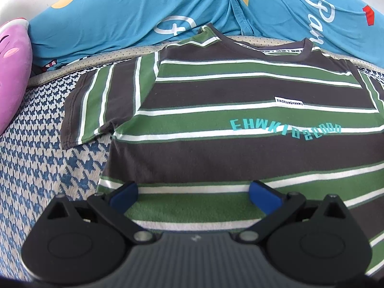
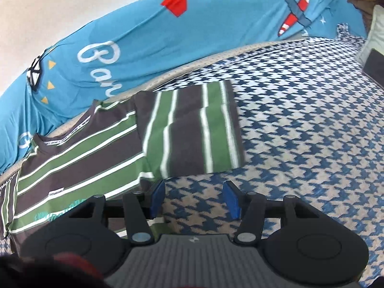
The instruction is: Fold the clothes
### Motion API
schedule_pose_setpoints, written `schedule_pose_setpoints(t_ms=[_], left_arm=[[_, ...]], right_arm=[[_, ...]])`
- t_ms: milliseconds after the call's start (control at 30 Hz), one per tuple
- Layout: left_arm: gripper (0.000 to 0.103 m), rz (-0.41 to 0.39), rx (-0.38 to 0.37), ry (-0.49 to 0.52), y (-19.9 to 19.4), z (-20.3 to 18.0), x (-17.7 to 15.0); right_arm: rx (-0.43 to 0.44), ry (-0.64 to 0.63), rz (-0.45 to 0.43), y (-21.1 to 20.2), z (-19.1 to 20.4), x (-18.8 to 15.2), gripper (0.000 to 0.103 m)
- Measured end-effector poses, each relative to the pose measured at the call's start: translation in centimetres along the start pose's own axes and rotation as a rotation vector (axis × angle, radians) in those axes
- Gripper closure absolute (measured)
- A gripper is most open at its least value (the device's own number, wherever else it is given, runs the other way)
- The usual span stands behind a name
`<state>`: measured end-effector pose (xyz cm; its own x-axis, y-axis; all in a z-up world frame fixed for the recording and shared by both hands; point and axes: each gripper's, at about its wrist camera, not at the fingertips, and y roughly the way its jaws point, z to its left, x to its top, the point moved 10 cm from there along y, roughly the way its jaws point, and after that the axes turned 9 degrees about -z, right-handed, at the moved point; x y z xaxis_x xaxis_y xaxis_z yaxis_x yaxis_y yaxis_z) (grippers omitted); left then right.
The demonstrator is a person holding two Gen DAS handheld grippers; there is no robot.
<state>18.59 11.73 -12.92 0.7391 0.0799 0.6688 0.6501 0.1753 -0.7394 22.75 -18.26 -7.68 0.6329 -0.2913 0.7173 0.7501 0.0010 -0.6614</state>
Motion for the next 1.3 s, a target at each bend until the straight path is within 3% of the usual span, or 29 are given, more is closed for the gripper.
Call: schedule_pose_setpoints(t_ms=[233,533,1033,1300], left_arm=[[0.000,0.000,-0.037,-0.035,-1.3,0.1,0.4],[0.000,0.028,-0.028,0.024,-1.1,-0.7,-0.9],[0.000,0.003,-0.014,0.030,-1.2,-1.0,-1.1],[0.000,0.031,-0.009,0.015,-2.1,-1.5,-1.6]], right_arm=[[-0.003,0.056,0.025,-0.1,-1.1,-0.3,0.050],[-0.026,0.062,0.059,0.1,-1.4,-0.8,0.050],[-0.087,-0.028,0.108,-0.3,0.4,-2.5,0.039],[-0.049,0.029,0.152,-1.6,-0.5,-3.5,0.039]])
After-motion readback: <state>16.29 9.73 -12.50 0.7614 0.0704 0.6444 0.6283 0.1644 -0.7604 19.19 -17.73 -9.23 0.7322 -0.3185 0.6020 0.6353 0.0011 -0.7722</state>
